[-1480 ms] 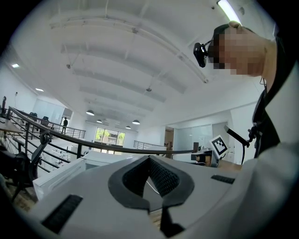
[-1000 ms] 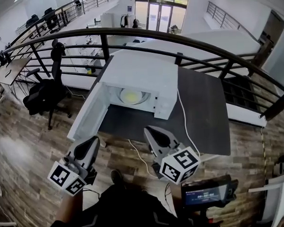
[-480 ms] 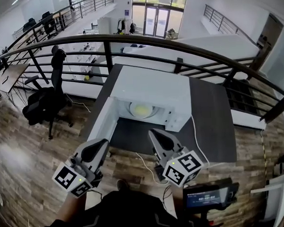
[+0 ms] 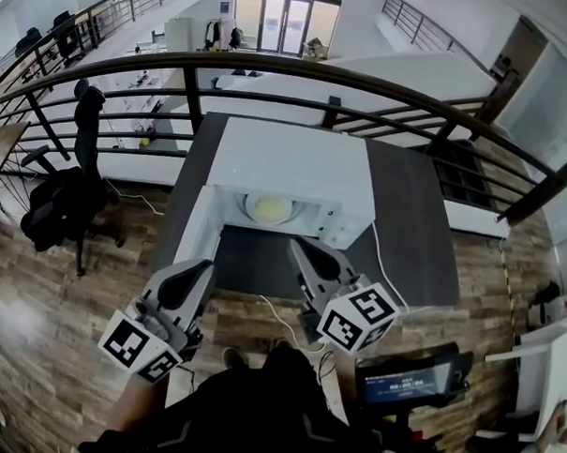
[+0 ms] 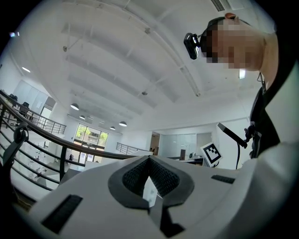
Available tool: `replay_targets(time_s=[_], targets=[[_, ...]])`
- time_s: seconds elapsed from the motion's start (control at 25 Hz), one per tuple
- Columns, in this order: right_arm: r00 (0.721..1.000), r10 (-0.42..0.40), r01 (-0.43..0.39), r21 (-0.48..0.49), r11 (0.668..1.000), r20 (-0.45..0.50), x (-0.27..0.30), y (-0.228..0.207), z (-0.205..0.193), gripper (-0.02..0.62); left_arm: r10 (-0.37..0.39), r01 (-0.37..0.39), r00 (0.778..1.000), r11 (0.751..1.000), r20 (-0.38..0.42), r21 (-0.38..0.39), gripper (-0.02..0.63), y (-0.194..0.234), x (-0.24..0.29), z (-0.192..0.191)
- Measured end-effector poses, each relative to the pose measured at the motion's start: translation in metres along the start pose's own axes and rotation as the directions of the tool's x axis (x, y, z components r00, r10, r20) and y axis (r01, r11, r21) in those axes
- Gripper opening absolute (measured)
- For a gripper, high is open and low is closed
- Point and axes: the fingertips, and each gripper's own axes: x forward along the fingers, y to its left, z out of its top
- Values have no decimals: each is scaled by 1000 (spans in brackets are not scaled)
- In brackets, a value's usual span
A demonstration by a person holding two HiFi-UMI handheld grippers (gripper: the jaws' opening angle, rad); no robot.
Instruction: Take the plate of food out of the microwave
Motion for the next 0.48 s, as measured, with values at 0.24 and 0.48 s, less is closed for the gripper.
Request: replay_targets(time_s=[0.24,0.48], targets=[[999,-40,43,170,985,-21,10,-50,-24,15,49,-49,999,999,-13,7,2,9,27,-11],[998,-10,28,285,958,-62,33,-90,-57,86,98,-97,994,995,-45,21,2,27,50,-19]])
